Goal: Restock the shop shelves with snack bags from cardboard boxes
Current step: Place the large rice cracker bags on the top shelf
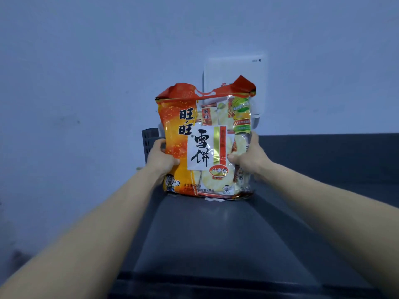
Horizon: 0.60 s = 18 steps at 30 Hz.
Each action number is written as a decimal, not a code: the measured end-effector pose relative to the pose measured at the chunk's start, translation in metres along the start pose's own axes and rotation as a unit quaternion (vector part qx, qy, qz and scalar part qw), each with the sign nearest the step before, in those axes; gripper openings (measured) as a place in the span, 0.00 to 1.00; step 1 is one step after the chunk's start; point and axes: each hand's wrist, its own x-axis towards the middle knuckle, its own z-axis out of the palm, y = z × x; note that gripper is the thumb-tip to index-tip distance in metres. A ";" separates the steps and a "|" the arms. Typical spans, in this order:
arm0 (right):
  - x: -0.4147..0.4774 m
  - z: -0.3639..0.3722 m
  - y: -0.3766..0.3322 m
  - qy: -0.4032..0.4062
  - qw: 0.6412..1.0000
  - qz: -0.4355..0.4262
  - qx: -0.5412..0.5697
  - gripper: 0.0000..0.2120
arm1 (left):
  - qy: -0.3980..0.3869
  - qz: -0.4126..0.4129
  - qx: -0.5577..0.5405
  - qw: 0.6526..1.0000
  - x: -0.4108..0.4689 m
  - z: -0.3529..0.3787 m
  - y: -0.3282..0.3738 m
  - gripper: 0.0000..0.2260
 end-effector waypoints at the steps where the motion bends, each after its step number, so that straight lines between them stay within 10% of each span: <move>1: 0.001 -0.001 0.000 0.003 1.000 -0.004 -0.004 0.35 | 0.004 0.003 -0.001 1.000 0.001 0.002 -0.001 0.29; 18: -0.054 -0.014 -0.012 0.063 0.957 -0.011 -0.284 0.43 | 0.034 -0.017 0.155 0.987 -0.048 0.016 0.015 0.33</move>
